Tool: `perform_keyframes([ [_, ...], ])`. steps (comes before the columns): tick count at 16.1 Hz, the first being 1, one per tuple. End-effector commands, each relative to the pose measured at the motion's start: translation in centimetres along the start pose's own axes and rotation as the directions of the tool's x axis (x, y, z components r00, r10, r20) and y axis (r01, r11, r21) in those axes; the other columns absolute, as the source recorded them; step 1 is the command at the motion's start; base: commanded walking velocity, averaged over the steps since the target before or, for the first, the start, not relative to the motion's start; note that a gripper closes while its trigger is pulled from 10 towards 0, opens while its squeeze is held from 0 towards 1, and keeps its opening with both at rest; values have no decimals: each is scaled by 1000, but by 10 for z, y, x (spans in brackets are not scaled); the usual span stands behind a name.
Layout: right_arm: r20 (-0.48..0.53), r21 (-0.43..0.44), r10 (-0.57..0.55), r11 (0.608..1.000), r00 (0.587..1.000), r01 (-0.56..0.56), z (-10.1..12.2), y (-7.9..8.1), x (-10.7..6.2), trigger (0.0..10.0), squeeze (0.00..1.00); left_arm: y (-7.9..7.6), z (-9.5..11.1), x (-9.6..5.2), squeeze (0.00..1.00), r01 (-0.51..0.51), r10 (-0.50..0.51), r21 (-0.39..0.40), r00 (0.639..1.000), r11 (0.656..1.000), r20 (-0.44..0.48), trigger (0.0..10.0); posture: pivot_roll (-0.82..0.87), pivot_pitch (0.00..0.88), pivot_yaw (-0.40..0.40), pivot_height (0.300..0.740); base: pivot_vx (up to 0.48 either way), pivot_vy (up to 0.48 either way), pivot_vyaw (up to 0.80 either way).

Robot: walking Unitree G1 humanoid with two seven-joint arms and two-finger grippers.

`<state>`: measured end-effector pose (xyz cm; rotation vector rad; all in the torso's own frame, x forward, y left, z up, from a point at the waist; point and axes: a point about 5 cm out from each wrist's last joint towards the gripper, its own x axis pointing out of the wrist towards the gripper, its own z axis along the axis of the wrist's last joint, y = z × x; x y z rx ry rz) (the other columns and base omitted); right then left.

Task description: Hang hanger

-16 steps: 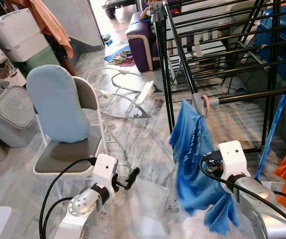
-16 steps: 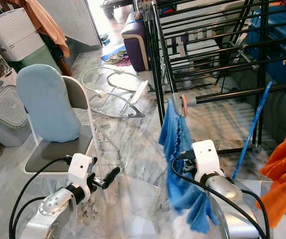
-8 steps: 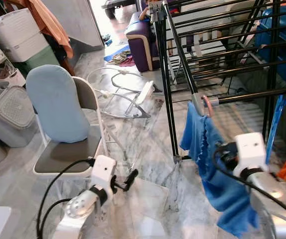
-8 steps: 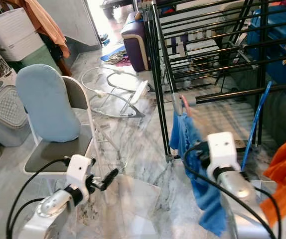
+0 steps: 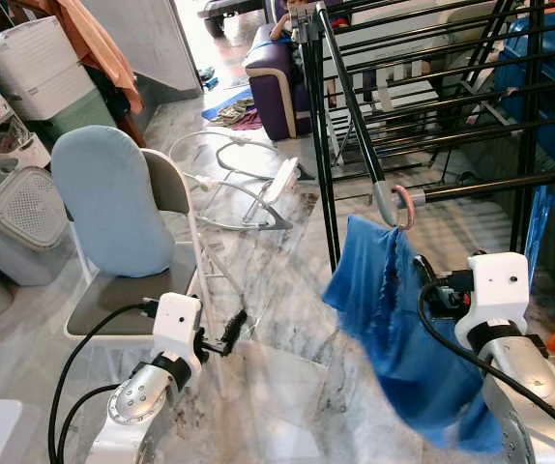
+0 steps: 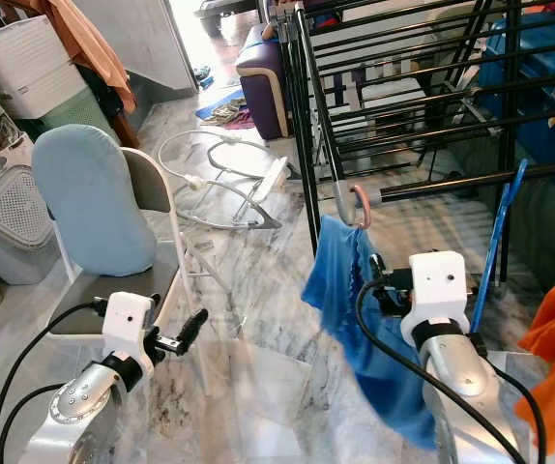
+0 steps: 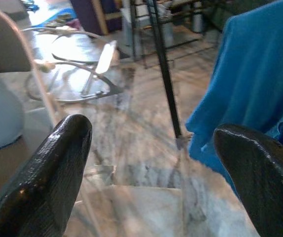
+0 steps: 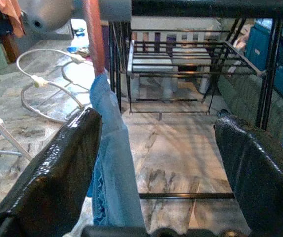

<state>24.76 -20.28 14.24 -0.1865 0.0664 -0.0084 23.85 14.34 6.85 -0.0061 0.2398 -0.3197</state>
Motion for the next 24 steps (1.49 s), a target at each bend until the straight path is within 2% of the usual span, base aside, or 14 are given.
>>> perform_keyframes([
  [1,41,11,23,1000,999,-23,7,8,4,10000,1000,11,0,-3,0,-58,58,9,998,998,2,10000,-166,0,150,740,0,0,0],
  [5,64,14,31,999,997,-32,11,12,14,10000,1000,15,2,5,0,-113,113,3,993,994,18,10000,-169,0,131,740,-151,0,0],
  [14,82,25,25,999,996,-28,13,14,27,10000,1000,12,6,16,0,-111,111,8,993,994,30,10000,-176,0,139,740,-337,0,0],
  [19,89,49,71,996,993,-76,16,25,38,10000,1000,15,7,20,0,-136,135,10,990,991,42,10000,-158,0,139,740,-368,0,0],
  [20,81,59,101,993,992,-106,13,32,41,10000,1000,18,10,21,0,-172,171,10,984,985,57,10000,-130,0,127,740,-334,0,0],
  [21,69,61,121,990,990,-125,10,36,42,10000,435,20,11,20,0,-192,191,6,979,981,64,10000,-120,0,121,740,-330,0,0],
  [22,63,59,130,989,990,-133,9,38,42,10000,435,21,11,19,0,-205,205,1,977,979,66,10000,-120,0,121,740,-330,0,0],
  [23,55,55,150,987,987,-153,7,41,42,10000,0,24,11,16,0,-229,229,-8,971,973,72,10000,-102,0,109,740,-322,0,0],
  [24,43,54,182,981,982,-185,4,46,45,10000,0,27,8,10,0,-265,265,-8,962,964,71,10000,-78,0,89,740,-326,0,0],
])
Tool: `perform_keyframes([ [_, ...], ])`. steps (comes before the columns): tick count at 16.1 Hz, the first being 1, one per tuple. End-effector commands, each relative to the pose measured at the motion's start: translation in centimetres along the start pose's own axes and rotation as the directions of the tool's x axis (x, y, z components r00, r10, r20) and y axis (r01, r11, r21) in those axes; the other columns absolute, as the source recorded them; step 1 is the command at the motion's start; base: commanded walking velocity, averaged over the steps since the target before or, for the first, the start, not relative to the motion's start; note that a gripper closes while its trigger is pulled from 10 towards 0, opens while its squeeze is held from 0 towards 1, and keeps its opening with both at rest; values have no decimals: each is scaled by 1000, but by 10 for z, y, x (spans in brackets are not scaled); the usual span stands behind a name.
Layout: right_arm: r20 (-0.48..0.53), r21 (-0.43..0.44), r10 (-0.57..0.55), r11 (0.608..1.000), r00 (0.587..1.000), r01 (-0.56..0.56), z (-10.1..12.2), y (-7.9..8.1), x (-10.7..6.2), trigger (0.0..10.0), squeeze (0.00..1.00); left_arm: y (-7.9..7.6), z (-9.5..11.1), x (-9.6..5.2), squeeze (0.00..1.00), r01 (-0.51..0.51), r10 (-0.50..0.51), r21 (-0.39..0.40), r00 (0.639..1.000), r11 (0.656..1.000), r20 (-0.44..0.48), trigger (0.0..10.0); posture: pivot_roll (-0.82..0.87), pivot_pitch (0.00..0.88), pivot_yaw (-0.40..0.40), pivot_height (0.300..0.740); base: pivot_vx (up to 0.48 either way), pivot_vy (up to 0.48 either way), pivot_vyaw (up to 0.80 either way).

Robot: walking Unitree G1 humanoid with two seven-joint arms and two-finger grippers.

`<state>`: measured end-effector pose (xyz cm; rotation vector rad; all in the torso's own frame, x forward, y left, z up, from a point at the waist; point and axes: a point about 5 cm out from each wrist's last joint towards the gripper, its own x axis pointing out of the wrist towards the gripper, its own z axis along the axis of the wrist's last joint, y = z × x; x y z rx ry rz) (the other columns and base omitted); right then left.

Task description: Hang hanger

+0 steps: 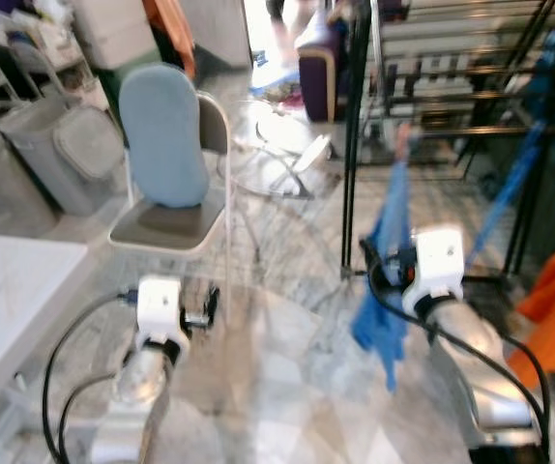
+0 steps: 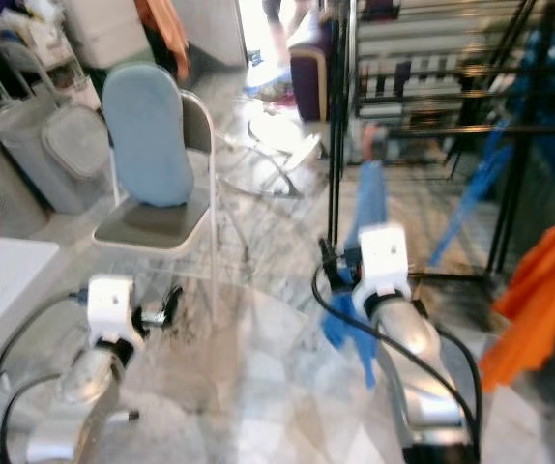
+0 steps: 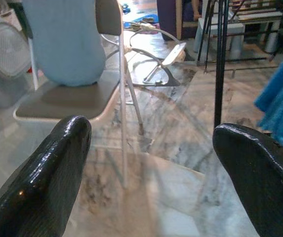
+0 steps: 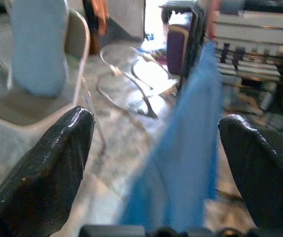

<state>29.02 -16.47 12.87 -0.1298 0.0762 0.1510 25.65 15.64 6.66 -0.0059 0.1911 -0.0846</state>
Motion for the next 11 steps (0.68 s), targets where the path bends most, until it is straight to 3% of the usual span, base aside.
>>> perform_keyframes([
  [1,19,7,39,999,999,-39,6,7,6,10000,0,11,4,-4,0,-47,46,23,999,999,21,10000,-63,0,77,740,-311,0,0],
  [4,16,-11,84,996,996,-83,7,12,20,10000,0,19,4,-14,0,-99,98,28,994,995,38,10000,10,0,26,740,-299,0,0],
  [7,43,-10,143,990,989,-143,11,27,31,10000,0,31,6,-29,0,-144,143,44,989,989,44,10000,69,0,18,740,0,0,0],
  [11,45,-27,247,969,968,-246,7,45,31,10000,0,40,6,-39,0,-115,111,126,993,985,35,10000,86,0,21,740,0,0,0],
])
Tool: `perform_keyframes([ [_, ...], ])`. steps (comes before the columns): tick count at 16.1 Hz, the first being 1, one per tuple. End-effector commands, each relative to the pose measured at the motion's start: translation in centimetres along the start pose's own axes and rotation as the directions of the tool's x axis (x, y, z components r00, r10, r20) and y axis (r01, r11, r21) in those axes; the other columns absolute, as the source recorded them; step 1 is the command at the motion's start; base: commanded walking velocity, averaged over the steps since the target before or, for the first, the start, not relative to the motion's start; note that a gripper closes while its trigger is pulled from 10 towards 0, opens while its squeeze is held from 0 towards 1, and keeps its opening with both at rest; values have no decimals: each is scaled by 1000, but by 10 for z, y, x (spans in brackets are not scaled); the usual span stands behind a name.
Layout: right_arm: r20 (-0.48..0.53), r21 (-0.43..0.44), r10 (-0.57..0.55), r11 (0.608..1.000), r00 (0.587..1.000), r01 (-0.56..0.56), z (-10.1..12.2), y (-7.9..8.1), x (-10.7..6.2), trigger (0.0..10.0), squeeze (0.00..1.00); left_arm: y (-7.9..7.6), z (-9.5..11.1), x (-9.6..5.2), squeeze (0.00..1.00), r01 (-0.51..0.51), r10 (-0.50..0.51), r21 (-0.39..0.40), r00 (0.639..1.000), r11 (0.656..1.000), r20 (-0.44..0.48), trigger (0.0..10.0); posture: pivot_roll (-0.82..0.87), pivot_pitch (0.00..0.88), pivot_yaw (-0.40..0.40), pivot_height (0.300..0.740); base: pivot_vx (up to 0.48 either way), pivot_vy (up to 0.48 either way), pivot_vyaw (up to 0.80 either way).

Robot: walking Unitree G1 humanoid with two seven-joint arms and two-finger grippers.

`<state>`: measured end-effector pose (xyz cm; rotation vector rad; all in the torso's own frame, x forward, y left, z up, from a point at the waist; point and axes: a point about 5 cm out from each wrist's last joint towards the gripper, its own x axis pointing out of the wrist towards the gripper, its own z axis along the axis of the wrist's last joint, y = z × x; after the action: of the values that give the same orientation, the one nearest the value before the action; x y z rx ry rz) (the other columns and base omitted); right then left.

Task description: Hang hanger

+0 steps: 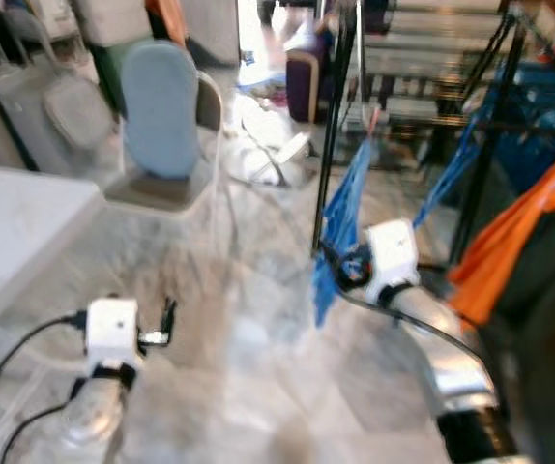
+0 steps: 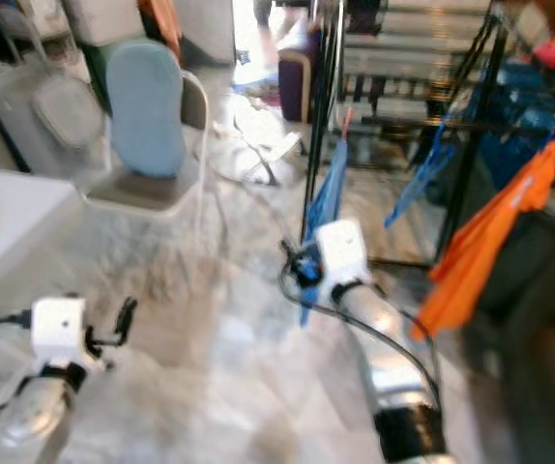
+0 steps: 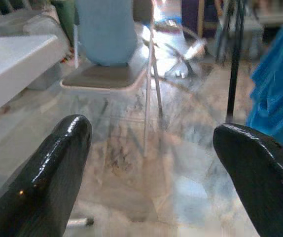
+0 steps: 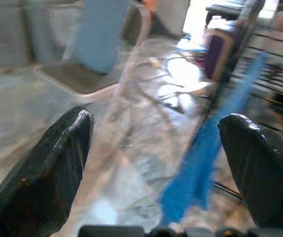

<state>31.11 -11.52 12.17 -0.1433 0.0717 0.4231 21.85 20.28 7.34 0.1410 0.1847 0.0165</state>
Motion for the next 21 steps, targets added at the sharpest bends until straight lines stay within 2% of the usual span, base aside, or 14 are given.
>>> perform_keyframes([
  [1,-2,-23,88,996,996,-88,0,9,-2,10000,0,4,0,-4,0,-1,1,47,1000,999,-5,10000,73,0,15,740,0,0,0],
  [2,-8,-20,104,994,995,-105,0,10,-5,10000,0,3,-2,-8,0,-5,6,61,1000,998,-12,10000,73,0,11,740,0,0,0],
  [4,54,-11,122,993,991,-121,16,8,-5,10000,0,-6,9,-9,0,-7,6,49,1000,999,24,10000,86,0,3,740,0,0,0],
  [5,51,-6,95,995,994,-95,9,9,-1,10000,0,-10,5,-6,0,-39,38,45,999,998,37,10000,80,0,12,740,0,0,0],
  [6,59,-14,43,999,997,-43,4,9,1,10000,0,-10,-1,-4,0,-108,108,-20,994,994,12,10000,77,0,17,740,0,0,800],
  [8,66,51,0,999,998,-3,8,9,0,10000,0,-12,5,0,0,-148,150,-93,989,985,10,10000,68,0,29,740,0,0,800],
  [9,68,44,-32,999,997,29,4,10,-4,10000,0,-16,5,2,0,-134,136,-77,990,988,23,10000,62,0,34,740,0,0,800],
  [10,43,91,-70,994,997,66,1,8,-6,10000,0,-17,5,3,0,-136,138,-73,990,988,18,10000,36,0,40,740,0,0,800],
  [13,51,88,-82,993,995,77,2,8,-11,10000,0,-21,8,7,0,-104,106,-62,994,993,22,10000,-4,0,43,740,0,0,800],
  [14,54,91,-105,991,993,100,3,4,-14,10000,0,-24,9,12,0,-85,86,-46,996,995,25,10000,-6,0,43,740,0,0,800],
  [17,34,120,-177,978,984,172,1,-11,-20,10000,0,-29,11,16,0,-100,102,-83,995,992,19,10000,-29,0,56,740,-91,0,800],
  [21,32,133,-170,977,985,165,3,-8,-19,10000,0,-31,11,16,0,-87,89,-78,996,993,19,10000,-24,0,55,740,-302,0,800],
])
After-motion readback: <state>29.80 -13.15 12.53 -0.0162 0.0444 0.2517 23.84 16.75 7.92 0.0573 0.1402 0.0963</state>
